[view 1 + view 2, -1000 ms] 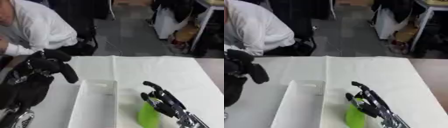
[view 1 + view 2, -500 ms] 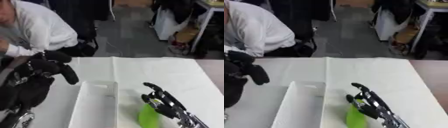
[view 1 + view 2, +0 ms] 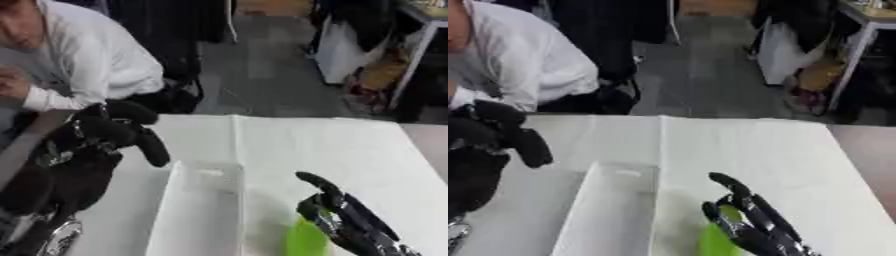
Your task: Pick up objects on the table and place them in the box.
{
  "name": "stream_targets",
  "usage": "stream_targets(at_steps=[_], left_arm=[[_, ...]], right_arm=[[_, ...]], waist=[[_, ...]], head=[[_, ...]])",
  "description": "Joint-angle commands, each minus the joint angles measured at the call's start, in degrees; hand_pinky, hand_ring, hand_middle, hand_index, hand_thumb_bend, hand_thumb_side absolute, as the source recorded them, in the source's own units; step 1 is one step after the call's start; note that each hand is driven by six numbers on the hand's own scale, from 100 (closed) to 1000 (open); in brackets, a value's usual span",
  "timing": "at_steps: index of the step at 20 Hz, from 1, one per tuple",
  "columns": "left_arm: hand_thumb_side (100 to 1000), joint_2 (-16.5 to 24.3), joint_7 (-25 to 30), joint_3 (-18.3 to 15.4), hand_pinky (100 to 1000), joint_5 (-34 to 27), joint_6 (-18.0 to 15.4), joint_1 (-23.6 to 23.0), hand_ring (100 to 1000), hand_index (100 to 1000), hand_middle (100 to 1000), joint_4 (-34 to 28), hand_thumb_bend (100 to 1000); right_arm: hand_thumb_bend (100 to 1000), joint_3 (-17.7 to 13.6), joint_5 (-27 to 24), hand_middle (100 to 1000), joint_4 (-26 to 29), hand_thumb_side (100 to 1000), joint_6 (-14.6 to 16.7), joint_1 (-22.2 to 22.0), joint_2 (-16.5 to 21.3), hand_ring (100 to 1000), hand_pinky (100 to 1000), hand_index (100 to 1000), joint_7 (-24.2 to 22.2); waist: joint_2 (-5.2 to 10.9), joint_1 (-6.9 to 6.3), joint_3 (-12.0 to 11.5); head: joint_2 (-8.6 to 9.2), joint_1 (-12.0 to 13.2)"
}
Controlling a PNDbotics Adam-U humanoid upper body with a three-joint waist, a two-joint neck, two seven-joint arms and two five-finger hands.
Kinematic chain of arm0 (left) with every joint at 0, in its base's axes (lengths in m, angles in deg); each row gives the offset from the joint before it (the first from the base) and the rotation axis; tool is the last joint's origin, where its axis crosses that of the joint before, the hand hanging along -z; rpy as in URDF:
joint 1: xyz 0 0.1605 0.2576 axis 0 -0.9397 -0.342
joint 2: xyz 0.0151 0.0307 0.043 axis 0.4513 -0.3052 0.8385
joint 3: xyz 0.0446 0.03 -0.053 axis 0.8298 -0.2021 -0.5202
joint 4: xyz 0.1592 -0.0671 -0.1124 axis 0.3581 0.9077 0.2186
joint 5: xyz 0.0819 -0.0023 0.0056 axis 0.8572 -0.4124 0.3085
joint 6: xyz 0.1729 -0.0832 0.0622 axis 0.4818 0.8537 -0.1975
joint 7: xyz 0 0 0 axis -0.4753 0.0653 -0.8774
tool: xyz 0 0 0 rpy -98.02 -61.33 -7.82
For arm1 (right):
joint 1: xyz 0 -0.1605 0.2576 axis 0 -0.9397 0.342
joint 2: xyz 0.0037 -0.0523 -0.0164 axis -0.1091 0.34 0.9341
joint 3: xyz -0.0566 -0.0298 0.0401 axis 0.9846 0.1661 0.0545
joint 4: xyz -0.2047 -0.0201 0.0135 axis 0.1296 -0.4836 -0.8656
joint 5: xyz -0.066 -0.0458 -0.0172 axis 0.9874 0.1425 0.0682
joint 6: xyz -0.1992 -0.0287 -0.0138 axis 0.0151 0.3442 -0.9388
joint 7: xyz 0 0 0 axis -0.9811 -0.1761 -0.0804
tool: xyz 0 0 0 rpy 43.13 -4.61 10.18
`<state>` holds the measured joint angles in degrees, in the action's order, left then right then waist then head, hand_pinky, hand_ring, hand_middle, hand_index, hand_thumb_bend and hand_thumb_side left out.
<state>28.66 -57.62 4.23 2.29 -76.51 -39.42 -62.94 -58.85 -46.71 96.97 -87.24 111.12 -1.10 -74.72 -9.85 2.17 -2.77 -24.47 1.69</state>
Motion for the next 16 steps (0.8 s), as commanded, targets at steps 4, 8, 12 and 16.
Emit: stream_targets(at_steps=[4, 8, 12, 16], left_arm=[[900, 1.3, -0.3, -0.3, 540, -0.1, -0.1, 0.5, 520, 780, 769, -1.0, 193], [900, 1.1, -0.1, -0.2, 540, -0.3, -0.1, 0.8, 520, 780, 769, -1.0, 193], [901, 1.0, 0.1, -0.1, 540, -0.3, -0.1, 0.9, 520, 780, 769, -1.0, 193], [901, 1.0, 0.2, -0.1, 541, -0.3, -0.1, 1.1, 521, 780, 769, -1.0, 192]], right_arm=[[445, -1.1, 1.0, 996, 5.7, 807, -0.6, 0.5, 2.5, 679, 744, 1000, -0.6], [473, 0.2, 4.7, 1000, 1.7, 783, 1.4, 0.8, 1.5, 686, 749, 1000, -1.4], [483, 0.9, 8.9, 1000, -4.7, 747, 5.3, 2.4, 0.8, 697, 760, 1000, -0.7], [489, 1.0, 12.9, 1000, -9.8, 737, 8.7, 3.7, 0.6, 706, 769, 1000, 0.5]], waist=[[1.14, -0.04, 0.0], [0.97, -0.11, -0.2], [0.77, -0.18, -0.3], [0.59, -0.2, -0.4]], head=[[0.78, 0.6], [1.12, 0.5], [1.37, 0.1], [1.56, 0.1]])
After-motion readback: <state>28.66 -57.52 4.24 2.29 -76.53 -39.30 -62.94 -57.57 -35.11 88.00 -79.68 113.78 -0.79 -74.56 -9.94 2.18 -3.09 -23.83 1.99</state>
